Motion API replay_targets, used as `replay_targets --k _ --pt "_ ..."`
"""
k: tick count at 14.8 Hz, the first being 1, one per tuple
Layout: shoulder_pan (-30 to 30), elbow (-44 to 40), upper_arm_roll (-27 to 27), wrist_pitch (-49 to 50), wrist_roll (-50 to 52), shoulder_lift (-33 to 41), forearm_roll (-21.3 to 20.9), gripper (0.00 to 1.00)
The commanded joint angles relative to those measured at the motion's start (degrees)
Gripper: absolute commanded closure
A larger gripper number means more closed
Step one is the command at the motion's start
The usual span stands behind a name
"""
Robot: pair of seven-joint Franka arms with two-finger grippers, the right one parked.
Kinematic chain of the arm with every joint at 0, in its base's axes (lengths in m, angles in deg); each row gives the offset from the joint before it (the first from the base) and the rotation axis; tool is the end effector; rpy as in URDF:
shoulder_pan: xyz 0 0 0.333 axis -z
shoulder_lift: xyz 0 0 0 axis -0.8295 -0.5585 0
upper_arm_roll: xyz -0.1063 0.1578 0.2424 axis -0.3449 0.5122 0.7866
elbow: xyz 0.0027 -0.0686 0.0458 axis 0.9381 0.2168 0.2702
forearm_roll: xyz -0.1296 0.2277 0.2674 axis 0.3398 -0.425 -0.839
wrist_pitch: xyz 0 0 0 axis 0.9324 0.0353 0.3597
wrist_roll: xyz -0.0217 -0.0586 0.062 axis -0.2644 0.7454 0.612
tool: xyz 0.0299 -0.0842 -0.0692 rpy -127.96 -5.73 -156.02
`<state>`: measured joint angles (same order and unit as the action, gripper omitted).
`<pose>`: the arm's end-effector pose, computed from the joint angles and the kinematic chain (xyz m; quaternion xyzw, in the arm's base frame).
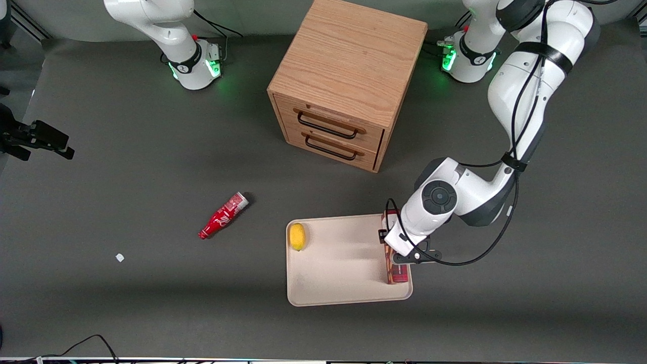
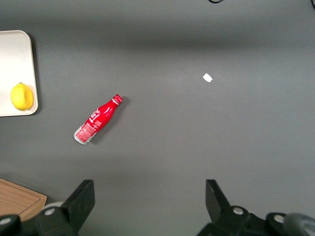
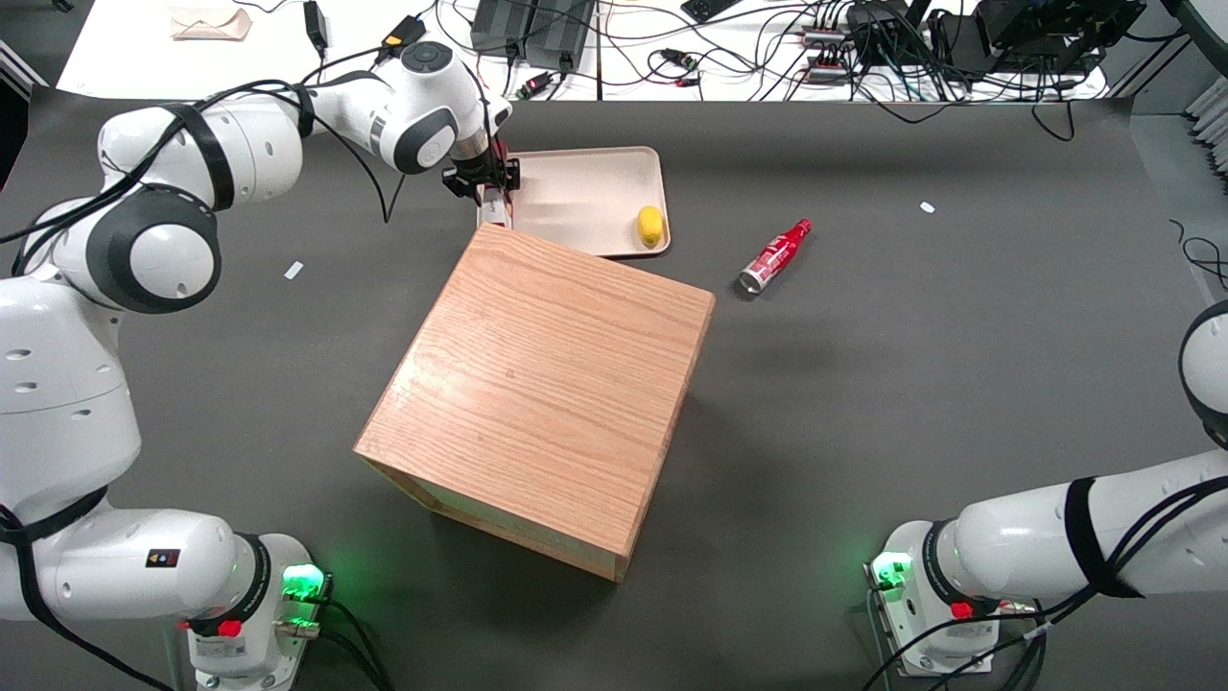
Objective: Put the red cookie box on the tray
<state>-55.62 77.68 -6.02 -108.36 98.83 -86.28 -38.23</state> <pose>0.6451 -0.3011 0.2453 0.9968 0.0398 0.0442 0.0538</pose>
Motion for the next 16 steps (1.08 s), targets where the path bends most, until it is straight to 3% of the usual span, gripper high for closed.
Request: replay_targets --k 1,4,9,11,14,16 --pt "-0.2 -0.1 0.0 0.5 1.7 0.8 -1.1 0.00" --pt "-0.5 -0.2 -0.5 4.1 1.9 3.7 0.3 0.00" --pt "-0.7 -0.4 0.1 18.6 0.9 15.2 8.9 0.00" --pt "-0.7 -0.5 3.2 26.3 -4.4 21.0 13.9 0.00" --pt "-0.3 -0.5 12.0 36.9 -17.0 31.4 23.8 0.00" --pt "-0.2 -0.4 17.8 44.1 -25.7 36.7 26.9 0.00"
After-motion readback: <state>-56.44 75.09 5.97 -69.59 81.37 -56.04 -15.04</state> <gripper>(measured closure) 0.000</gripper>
